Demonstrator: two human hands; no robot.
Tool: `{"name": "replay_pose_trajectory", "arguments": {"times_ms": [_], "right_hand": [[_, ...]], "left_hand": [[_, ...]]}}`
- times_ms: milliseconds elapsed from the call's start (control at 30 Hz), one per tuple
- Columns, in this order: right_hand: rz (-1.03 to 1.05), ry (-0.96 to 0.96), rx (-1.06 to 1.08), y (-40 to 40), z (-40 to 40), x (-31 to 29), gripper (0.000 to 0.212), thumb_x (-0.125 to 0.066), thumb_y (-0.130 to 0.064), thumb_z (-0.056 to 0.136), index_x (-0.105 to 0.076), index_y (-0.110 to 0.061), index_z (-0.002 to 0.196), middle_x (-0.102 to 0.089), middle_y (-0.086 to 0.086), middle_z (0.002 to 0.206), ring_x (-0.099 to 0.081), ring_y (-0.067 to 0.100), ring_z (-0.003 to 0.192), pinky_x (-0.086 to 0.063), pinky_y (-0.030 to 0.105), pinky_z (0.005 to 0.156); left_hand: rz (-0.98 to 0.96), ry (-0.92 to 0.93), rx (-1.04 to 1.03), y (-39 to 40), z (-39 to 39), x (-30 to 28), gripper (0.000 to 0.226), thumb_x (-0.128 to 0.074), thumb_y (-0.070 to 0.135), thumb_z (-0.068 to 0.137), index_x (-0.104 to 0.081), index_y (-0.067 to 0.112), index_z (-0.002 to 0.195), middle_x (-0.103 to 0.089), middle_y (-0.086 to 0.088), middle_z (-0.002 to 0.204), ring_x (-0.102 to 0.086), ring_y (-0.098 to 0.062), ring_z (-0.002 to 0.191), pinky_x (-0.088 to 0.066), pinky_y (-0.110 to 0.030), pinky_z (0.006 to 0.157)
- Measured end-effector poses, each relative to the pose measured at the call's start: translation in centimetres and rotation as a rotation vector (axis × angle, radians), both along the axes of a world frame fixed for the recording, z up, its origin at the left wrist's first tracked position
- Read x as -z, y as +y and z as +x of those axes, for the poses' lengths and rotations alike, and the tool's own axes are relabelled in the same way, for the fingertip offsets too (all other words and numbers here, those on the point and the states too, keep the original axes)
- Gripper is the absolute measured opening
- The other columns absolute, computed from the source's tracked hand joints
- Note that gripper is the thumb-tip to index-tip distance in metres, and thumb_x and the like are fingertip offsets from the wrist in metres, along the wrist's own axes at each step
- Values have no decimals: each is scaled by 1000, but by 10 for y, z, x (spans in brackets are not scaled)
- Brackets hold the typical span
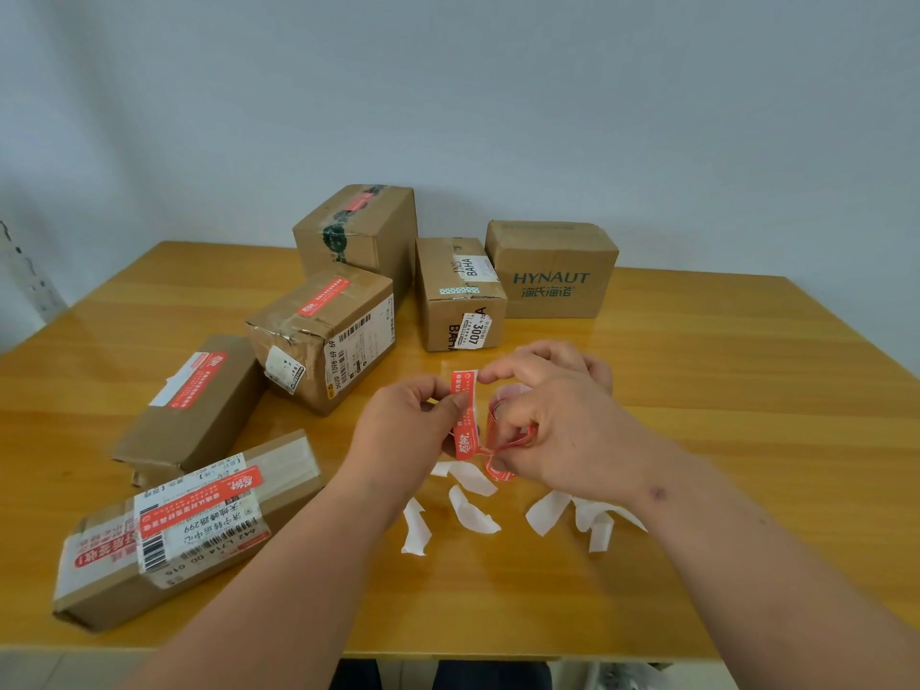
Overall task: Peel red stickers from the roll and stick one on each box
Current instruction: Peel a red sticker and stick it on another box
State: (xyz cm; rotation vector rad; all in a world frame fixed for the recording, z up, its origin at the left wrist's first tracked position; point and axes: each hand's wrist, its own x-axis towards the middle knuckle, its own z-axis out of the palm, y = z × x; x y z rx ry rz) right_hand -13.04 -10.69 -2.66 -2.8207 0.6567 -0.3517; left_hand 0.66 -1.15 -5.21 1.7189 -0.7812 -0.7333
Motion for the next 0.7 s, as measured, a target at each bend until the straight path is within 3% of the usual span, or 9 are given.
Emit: {"name": "replay_pose_trajectory", "arguments": {"times_ms": [200,367,533,700], "right_hand": [[15,13,-2,-1,-3,0,13,-80,-42,67,-76,-30,72,-44,-35,127,-15,-3,124,-7,31,100],[17,25,-5,1,-7,-1,19,-79,-48,65,-75,-30,69,-43,-33,127,-16,-3,125,-7,33,103],[49,-76,93,4,0,-9,20,-67,-55,76,-69,-35,79,-39,-28,124,-18,2,126,-10,34,102],[119,-212,191,5,9,-16,8,-57,-43,89,-62,-41,84,-48,-22,109,-34,4,115,-19,31,96]], "left_hand": [[4,14,-61,-2,5,1,16,-60,26,95,-68,15,88,-73,-4,70,-64,-7,54,-51,-25,61],[-16,48,-125,-1,11,0,14,-60,28,94,-69,19,88,-74,-4,75,-68,-14,65,-57,-30,69],[-21,134,40,6,10,-3,15,-62,27,93,-71,15,89,-75,-10,82,-67,-22,72,-56,-42,82],[5,139,153,12,8,-8,16,-66,27,90,-73,14,85,-75,-8,83,-66,-22,76,-53,-48,90]]}}
